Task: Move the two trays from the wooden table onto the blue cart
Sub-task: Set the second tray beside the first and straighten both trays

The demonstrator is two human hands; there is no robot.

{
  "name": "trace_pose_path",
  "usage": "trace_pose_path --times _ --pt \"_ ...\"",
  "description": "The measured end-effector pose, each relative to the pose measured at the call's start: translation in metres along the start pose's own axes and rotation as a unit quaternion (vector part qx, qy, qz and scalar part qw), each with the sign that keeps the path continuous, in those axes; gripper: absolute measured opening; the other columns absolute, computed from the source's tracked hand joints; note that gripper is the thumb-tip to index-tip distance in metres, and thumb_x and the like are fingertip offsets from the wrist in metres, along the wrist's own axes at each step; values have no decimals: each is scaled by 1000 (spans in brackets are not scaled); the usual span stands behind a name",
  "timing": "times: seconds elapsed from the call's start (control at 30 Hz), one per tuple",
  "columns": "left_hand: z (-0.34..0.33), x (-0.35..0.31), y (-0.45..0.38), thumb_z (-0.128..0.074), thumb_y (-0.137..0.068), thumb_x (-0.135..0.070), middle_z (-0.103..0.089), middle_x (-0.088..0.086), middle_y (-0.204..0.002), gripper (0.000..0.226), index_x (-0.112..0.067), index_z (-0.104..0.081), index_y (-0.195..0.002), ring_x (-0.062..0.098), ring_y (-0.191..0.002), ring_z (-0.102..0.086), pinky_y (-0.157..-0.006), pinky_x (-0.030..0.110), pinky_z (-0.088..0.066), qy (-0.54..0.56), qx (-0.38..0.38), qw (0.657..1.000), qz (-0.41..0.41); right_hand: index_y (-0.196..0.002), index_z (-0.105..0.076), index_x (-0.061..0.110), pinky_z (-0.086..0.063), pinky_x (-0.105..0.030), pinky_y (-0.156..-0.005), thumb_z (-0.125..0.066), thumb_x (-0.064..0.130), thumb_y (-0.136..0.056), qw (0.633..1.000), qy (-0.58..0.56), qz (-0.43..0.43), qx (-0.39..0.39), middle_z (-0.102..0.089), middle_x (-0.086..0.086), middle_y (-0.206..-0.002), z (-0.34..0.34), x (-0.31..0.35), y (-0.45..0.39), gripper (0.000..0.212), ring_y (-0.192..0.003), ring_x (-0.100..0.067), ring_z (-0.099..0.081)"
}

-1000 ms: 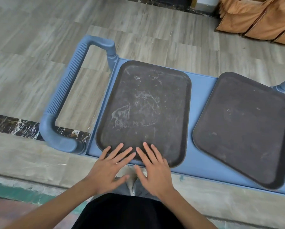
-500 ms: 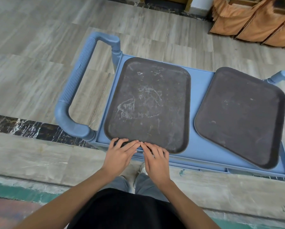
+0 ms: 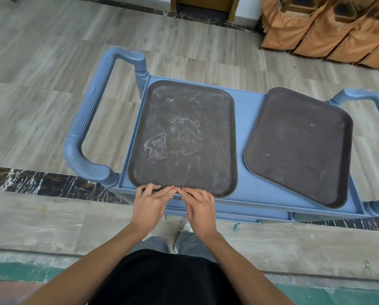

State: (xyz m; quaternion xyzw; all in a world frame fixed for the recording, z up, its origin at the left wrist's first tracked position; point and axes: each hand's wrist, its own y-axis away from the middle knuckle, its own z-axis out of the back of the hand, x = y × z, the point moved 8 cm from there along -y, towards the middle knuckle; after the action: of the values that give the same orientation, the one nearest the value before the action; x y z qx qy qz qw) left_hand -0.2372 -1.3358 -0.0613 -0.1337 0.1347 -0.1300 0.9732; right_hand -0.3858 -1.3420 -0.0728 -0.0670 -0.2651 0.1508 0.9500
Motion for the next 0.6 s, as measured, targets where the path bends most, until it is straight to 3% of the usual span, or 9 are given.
trace_pose_path --times 0.17,0.23,0.33,0.5,0.6 --pt "-3 2 1 -70 -90 -20 -76 -15 -114 33 -29 -75 -121 22 -93 -65 -82 41 -48 16 5 1000 14 -127 -73 26 -44 -36 -92 -71 7 -92 1000 5 -5 13 -74 8 -119 0 0 -1 39 -104 -20 -65" --pt "-2 3 -2 -62 -91 -29 -77 -14 -110 29 -29 -77 -116 20 -92 -63 -82 40 -45 37 16 998 40 -127 -73 26 -45 -37 -93 -68 14 -95 1000 -2 -7 30 -73 8 -120 1 0 -2 35 -107 -20 -64" --pt "0 4 -15 -50 -86 -47 -78 -13 -105 41 -28 -80 -107 19 -91 -61 -80 40 -43 63 78 989 108 -128 -72 27 -46 -42 -95 -64 31 -98 997 -35 -18 69 -71 9 -128 6 -5 -8 32 -115 -18 -61" --pt "-1 -14 -52 -38 -84 -64 -65 -10 -137 69 -26 -67 -133 20 -121 -53 -93 42 -41 104 177 972 113 -138 -65 30 -38 -39 -105 -63 47 -96 995 -40 -63 60 -60 8 -145 42 -33 -19 45 -130 -18 -52" --pt "-4 -27 -84 -40 -86 -65 -55 -9 -149 68 -26 -64 -137 21 -135 -46 -105 45 -40 145 187 965 116 -142 -59 33 -34 -40 -108 -62 50 -95 992 -42 -109 40 -52 6 -154 69 -64 -31 50 -138 -18 -45"
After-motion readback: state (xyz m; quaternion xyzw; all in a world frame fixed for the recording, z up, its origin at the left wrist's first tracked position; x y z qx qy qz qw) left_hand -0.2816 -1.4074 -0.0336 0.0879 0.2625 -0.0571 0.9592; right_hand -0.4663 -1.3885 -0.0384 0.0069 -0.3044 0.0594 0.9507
